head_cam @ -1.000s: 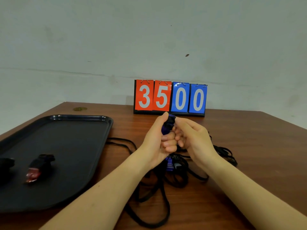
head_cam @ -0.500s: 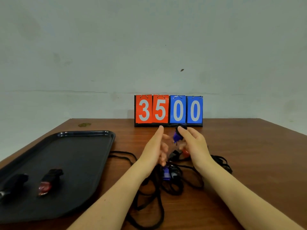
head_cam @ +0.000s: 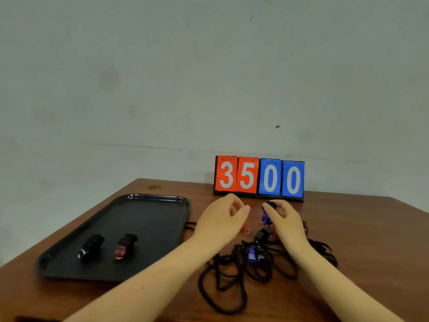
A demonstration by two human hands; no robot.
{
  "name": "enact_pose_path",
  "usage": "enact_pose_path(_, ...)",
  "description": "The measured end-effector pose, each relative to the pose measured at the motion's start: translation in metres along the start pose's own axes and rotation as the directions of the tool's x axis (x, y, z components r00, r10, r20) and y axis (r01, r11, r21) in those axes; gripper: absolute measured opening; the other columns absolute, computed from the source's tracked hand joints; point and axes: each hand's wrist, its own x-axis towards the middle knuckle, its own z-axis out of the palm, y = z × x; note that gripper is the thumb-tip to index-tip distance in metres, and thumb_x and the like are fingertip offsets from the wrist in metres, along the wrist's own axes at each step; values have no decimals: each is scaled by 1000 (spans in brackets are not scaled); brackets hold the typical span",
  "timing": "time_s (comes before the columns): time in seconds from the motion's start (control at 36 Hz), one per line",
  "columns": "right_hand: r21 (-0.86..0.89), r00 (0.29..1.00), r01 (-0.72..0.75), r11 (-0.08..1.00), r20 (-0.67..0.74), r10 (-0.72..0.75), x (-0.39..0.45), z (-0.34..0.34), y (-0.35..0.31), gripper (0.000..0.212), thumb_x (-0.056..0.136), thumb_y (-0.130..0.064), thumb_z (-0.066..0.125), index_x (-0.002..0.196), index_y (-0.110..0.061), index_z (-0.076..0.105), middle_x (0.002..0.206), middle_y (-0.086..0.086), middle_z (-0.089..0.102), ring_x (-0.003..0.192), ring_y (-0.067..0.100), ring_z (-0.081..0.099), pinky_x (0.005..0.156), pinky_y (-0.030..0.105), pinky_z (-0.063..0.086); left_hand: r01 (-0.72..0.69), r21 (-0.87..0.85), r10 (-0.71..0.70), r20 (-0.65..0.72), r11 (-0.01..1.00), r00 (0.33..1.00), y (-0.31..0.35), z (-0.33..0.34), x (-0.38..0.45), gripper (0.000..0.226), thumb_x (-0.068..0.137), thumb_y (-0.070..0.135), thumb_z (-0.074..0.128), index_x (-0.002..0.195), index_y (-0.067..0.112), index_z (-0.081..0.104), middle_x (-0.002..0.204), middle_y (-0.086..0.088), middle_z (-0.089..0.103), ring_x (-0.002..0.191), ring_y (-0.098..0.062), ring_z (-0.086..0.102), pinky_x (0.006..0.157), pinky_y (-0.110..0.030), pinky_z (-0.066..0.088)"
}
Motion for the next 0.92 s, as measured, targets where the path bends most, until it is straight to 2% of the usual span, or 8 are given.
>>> enact_pose_path(0.08,-4,991,-8,1000,134,8,-7,14,-17,15,89,-37,64,101,-30,57,98,-14,60,91,5,59,74,23,51,78,29,-79,44,997,996,-19,-39,-14,15,95,42,50,102,31,58,100,15,59,91,-2,55,75,-20,44)
enact_pose_path(0.17,-19,951,1,1000,308,5,-24,33,-36,17,87,-34,66,100,-29,57,96,-4,67,80,9,66,58,15,49,207,-73,-206,17,976,978,-41,-78,-26,19,96,40,49,100,26,61,97,7,63,86,-12,61,77,-30,52)
enact_pose_path(0.36,80,848,47,996,523,-82,-62,96,-70,22,88,-27,67,108,-18,64,96,3,70,69,10,67,60,17,53,298,190,-259,-208,935,943,-112,-136,-53,15,96,32,50,103,25,61,100,10,61,91,-8,56,75,-26,41)
enact_pose_path(0.5,10,828,92,996,554,-82,-74,140,-79,29,88,-30,67,113,-18,60,94,3,69,59,5,65,56,14,49,335,197,-238,-396,921,887,-166,-163,-78,15,95,21,49,96,26,63,103,2,61,88,-10,55,72,-26,41)
enact_pose_path(0.56,-59,835,131,990,545,-78,-76,153,-78,27,88,-36,66,109,-20,61,92,1,69,69,6,65,60,15,49,355,216,-236,-435,910,869,-184,-169,-88,13,95,20,50,95,26,62,103,0,60,85,-9,55,68,-22,42)
enact_pose_path(0.67,-192,856,211,958,511,-86,-75,168,-73,27,88,-44,64,105,-23,63,89,-4,67,83,10,63,67,21,46,412,236,-290,-420,880,860,-212,-175,-102,20,93,26,53,110,24,61,117,-3,59,110,-21,55,85,-31,47)
enact_pose_path(0.78,-252,854,262,931,511,-102,-76,179,-62,26,87,-44,64,103,-24,67,92,-7,68,87,8,62,79,26,52,453,151,-364,-401,879,841,-220,-178,-103,34,92,26,52,125,19,58,126,-5,56,104,-18,58,88,-32,47)
enact_pose_path(0.92,-270,859,330,905,483,-169,-80,183,-57,21,88,-41,63,99,-25,72,97,-14,66,100,9,58,91,32,48,492,95,-415,-415,865,810,-225,-180,-100,36,92,21,48,126,18,58,130,-7,56,107,-21,59,89,-33,47)
